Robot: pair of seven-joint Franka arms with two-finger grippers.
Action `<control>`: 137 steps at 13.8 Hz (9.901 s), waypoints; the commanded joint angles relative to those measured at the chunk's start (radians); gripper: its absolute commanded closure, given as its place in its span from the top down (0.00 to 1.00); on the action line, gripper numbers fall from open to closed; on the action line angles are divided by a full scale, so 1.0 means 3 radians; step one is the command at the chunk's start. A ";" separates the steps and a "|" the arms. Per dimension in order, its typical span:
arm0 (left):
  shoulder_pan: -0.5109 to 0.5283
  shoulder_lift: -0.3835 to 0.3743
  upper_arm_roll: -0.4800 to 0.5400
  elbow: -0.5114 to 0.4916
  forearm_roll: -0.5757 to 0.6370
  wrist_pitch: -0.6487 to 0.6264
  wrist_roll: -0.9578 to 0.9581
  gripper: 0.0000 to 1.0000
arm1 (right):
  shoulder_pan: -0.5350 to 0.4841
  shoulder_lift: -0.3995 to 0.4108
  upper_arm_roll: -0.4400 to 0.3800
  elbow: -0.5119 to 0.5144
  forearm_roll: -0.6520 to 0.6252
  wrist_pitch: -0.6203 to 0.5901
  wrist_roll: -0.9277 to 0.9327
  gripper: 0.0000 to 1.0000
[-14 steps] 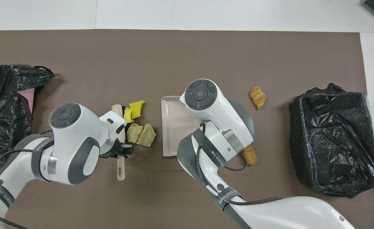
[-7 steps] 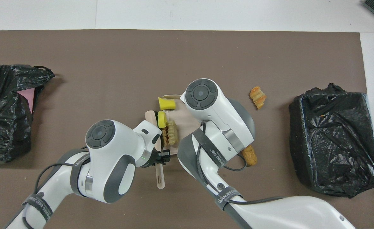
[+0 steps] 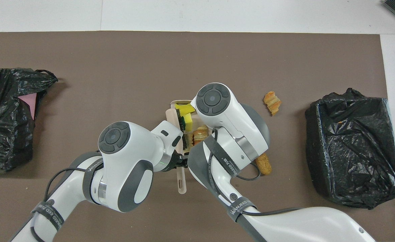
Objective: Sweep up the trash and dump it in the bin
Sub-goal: 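Sweep the sponge and bread pieces into the dustpan with the left gripper, then carry the loaded dustpan to the black bag with the right gripper, then tip the dustpan over the black bag with the right gripper, then bring the empty dustpan back toward the table center with the right gripper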
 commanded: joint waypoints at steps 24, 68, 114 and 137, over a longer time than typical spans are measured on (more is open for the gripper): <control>-0.0162 -0.0127 -0.0017 -0.0253 0.0174 0.0054 0.0583 0.00 | -0.0154 -0.0048 0.0026 0.0007 -0.0009 0.0073 0.0082 0.00; 0.0006 -0.0271 0.0004 -0.0243 0.1135 0.0059 -0.0855 1.00 | -0.3175 -0.0600 0.0000 0.0017 0.1670 -0.1022 -0.4243 0.00; 0.2042 -0.0230 0.0029 0.1863 0.1641 -0.2129 0.1744 1.00 | -0.1852 -0.2615 0.0471 -0.2284 -0.3184 -0.1016 -0.0982 0.00; 0.2016 -0.0281 0.0029 0.1757 0.1631 -0.2094 0.1744 1.00 | -0.1606 -0.1456 0.0548 -0.0364 -0.2690 -0.1840 -0.0578 0.00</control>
